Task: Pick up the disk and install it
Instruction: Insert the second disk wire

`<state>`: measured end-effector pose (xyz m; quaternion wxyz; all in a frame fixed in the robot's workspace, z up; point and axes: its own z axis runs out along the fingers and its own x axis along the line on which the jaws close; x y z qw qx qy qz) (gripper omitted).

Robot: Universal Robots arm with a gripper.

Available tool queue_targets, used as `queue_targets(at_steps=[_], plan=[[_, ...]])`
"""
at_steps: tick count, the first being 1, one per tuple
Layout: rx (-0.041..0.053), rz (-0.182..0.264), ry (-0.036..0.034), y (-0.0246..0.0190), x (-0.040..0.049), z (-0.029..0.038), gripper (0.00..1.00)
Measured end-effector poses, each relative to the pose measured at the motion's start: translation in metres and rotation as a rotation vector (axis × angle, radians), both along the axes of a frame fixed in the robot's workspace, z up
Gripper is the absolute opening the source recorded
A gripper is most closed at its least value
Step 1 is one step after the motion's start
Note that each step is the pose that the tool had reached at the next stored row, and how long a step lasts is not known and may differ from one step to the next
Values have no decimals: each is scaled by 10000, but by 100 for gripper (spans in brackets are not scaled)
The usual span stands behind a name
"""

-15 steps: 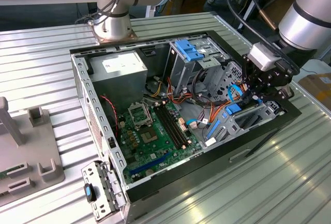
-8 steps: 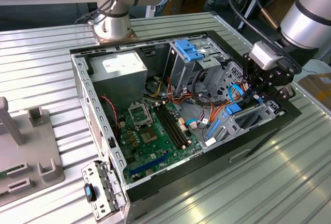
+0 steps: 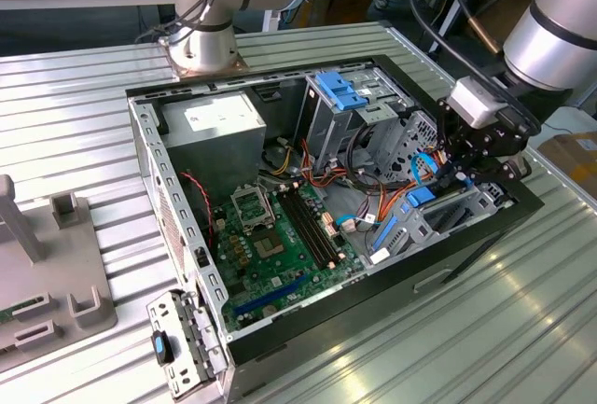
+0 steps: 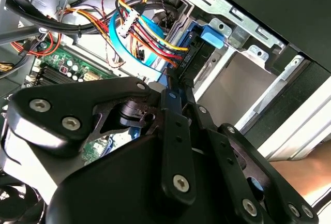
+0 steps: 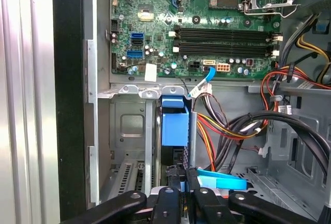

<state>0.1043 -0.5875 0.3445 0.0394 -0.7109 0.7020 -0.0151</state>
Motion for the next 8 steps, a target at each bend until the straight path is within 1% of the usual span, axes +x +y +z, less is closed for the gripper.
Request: queue_targets(at_steps=[1, 2, 5, 8], plan=[[0, -23, 0, -3, 0, -20, 16], [6, -37, -1, -4, 0, -26, 16], [13, -53, -1, -5, 0, -25, 16], [25, -64, -1, -4, 0, -2, 16]])
